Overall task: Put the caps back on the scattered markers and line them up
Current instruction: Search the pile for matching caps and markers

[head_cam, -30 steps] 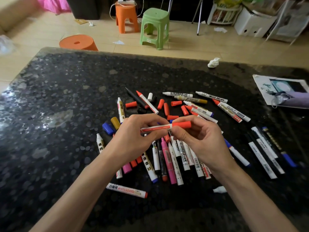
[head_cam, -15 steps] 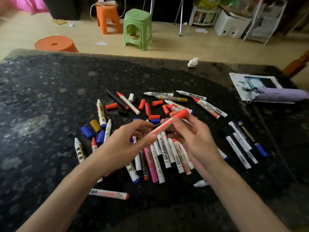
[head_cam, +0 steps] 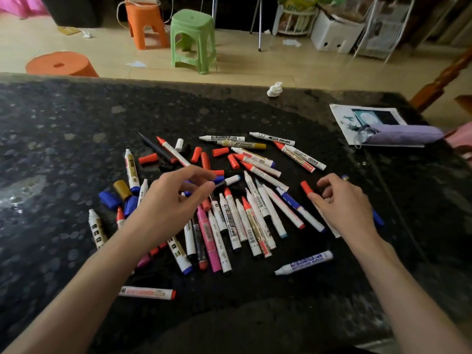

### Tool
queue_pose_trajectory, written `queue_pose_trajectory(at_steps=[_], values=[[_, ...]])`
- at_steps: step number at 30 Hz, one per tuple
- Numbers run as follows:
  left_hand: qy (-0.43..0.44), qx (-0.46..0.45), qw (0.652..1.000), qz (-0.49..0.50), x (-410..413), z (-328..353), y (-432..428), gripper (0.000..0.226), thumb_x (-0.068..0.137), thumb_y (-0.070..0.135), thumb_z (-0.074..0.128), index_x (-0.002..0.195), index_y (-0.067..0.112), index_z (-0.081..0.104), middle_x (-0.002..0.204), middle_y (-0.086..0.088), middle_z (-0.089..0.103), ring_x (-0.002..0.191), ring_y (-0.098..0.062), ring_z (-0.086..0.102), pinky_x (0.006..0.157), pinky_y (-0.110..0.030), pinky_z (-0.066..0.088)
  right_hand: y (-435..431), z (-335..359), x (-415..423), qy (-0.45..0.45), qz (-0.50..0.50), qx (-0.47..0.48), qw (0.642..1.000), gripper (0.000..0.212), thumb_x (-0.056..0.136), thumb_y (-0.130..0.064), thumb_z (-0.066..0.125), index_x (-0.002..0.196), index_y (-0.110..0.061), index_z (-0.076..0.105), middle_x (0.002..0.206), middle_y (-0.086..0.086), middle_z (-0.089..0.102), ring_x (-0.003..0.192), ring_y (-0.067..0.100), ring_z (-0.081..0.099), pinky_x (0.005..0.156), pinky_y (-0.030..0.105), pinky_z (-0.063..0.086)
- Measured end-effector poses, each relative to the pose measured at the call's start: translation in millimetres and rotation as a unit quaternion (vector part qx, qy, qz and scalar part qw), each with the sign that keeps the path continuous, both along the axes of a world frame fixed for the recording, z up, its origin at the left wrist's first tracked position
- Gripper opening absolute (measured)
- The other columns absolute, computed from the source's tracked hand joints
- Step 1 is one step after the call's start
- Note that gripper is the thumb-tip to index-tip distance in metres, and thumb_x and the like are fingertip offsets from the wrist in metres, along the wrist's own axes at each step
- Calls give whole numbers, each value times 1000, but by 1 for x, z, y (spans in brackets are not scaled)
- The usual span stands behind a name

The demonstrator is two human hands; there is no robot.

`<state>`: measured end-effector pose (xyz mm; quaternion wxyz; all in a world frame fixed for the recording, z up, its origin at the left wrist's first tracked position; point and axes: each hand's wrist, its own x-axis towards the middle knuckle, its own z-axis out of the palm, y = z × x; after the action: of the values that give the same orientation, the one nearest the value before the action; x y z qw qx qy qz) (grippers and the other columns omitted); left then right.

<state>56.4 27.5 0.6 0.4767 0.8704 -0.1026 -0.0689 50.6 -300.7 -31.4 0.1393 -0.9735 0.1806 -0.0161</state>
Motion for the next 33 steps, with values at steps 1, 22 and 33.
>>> queue_pose_trajectory(at_steps=[1, 22, 33], values=[[1, 1, 1000, 5, 1, -1, 3, 20, 100, 35, 59, 117, 39, 69, 105, 19, 72, 104, 4, 65, 87, -29, 59, 1, 0, 1, -6, 5, -7, 1000, 35, 92, -36, 76, 123, -24, 62, 98, -5, 62, 89, 15, 63, 76, 34, 52], [11, -24, 995, 93, -1, 4, 67, 20, 99, 20, 65, 103, 37, 74, 103, 15, 75, 96, -2, 70, 84, -21, 49, 12, 3, 20, 91, 17, 71, 993, 8, 90, -23, 80, 98, -27, 80, 93, -7, 73, 86, 11, 66, 87, 35, 56], [8, -23, 997, 79, -2, 8, 48, 20, 99, 19, 64, 105, 35, 74, 95, 9, 77, 95, -8, 73, 96, -39, 56, 14, 12, 2, 106, 72, 181, 975, 10, 92, -23, 78, 100, -30, 76, 93, -7, 75, 83, 9, 72, 87, 37, 61]])
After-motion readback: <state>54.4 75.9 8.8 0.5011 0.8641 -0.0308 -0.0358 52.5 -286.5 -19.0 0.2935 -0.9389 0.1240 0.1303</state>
